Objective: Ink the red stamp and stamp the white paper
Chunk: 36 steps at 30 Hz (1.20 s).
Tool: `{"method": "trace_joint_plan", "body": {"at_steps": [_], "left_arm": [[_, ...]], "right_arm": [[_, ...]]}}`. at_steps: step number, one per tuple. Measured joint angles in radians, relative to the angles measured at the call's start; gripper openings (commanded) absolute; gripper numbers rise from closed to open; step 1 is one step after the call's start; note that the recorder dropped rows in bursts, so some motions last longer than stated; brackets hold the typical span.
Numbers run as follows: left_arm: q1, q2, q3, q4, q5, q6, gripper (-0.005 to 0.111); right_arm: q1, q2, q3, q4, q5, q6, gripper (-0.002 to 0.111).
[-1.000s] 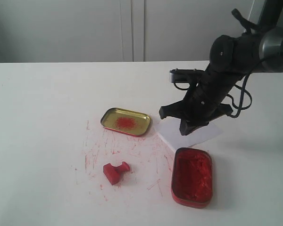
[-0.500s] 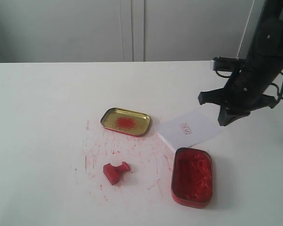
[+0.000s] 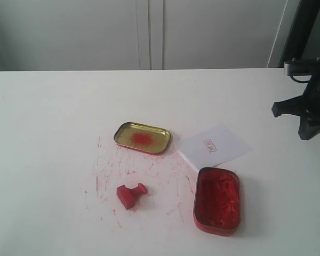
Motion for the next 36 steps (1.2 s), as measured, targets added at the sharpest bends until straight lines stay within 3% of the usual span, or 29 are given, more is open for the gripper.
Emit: {"method": "trace_joint_plan", "body": {"at_steps": [11, 19, 36], "left_arm": [[0.000, 0.000, 0.000, 0.000, 0.000, 0.000, 0.000], [0.000, 0.000, 0.000, 0.000, 0.000, 0.000, 0.000], [0.000, 0.000, 0.000, 0.000, 0.000, 0.000, 0.000]], "right_arm": [[-0.002, -0.006, 0.007, -0.003, 0.063, 0.000, 0.000], [-0.002, -0.105, 0.111, -0.003, 0.050, 0.000, 0.000], [-0.002, -0.719, 0.455, -0.003, -0.116, 0.000, 0.000]]}}
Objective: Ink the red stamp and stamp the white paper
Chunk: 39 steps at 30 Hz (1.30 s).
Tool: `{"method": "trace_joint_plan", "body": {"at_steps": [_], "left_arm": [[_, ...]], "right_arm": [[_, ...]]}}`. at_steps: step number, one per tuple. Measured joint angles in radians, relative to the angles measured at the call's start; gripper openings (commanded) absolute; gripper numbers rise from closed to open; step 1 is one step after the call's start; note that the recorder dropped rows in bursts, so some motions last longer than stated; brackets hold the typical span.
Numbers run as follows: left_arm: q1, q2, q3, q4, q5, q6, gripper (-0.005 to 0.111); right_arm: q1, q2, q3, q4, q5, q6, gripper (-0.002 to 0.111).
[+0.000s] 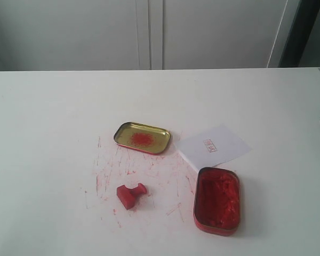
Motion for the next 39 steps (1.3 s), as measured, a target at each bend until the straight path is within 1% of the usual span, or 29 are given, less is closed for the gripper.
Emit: {"method": "trace_joint_plan", "body": {"at_steps": [7, 19, 30, 34, 39], "left_arm": [[0.000, 0.000, 0.000, 0.000, 0.000, 0.000, 0.000], [0.000, 0.000, 0.000, 0.000, 0.000, 0.000, 0.000], [0.000, 0.000, 0.000, 0.000, 0.000, 0.000, 0.000], [0.000, 0.000, 0.000, 0.000, 0.000, 0.000, 0.000], [0.000, 0.000, 0.000, 0.000, 0.000, 0.000, 0.000]], "right_arm": [[0.000, -0.252, 0.137, 0.000, -0.055, 0.000, 0.000], [0.000, -0.507, 0.262, 0.000, -0.087, 0.000, 0.000], [0.000, -0.741, 0.337, 0.000, -0.105, 0.002, 0.000], [0.000, -0.787, 0.389, 0.000, -0.175, 0.021, 0.000], [0.000, -0.795, 0.450, 0.000, -0.332, 0.025, 0.000]]}}
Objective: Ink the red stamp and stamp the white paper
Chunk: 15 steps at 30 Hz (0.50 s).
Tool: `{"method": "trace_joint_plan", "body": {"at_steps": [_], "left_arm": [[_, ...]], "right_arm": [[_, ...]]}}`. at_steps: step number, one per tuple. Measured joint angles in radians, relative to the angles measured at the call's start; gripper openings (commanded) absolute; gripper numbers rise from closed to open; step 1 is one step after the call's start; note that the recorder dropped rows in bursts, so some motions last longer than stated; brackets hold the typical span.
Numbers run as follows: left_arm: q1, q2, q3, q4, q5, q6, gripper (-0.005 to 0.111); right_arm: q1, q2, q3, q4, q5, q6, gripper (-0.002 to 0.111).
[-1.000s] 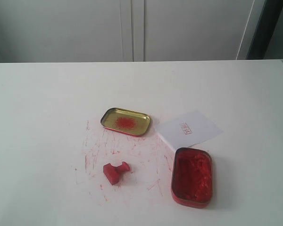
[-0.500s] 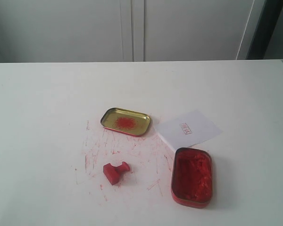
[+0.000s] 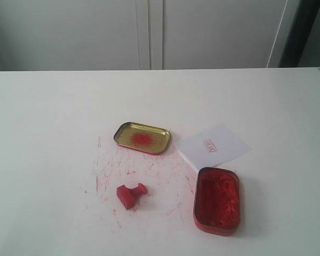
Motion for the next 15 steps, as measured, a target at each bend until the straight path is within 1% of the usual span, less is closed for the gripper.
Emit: {"method": "trace_joint_plan", "body": {"at_steps": [15], "left_arm": [[0.000, 0.000, 0.000, 0.000, 0.000, 0.000, 0.000]], "right_arm": [[0.000, 0.000, 0.013, 0.000, -0.005, 0.002, 0.000]]}}
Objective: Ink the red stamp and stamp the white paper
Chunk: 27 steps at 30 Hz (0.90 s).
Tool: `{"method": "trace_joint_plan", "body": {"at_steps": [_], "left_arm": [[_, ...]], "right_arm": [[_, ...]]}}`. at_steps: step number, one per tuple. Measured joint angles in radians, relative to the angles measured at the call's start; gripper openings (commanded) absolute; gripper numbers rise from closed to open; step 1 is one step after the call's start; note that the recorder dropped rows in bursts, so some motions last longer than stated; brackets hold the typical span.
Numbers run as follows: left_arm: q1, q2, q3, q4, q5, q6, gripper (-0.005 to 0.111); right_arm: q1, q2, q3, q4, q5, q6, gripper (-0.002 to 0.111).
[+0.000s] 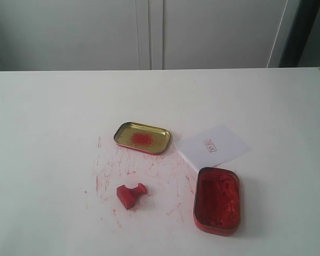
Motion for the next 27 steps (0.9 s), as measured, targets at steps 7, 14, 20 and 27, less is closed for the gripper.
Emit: {"method": "trace_joint_plan", "body": {"at_steps": [7, 14, 20, 27], "left_arm": [[0.000, 0.000, 0.000, 0.000, 0.000, 0.000, 0.000], [0.000, 0.000, 0.000, 0.000, 0.000, 0.000, 0.000], [0.000, 0.000, 0.000, 0.000, 0.000, 0.000, 0.000], [0.000, 0.000, 0.000, 0.000, 0.000, 0.000, 0.000]], "right_arm": [[0.000, 0.000, 0.000, 0.000, 0.000, 0.000, 0.000], [0.000, -0.042, 0.000, 0.000, 0.002, 0.000, 0.000], [0.000, -0.139, 0.000, 0.000, 0.002, 0.000, 0.000], [0.000, -0.286, 0.000, 0.000, 0.002, 0.000, 0.000]]}}
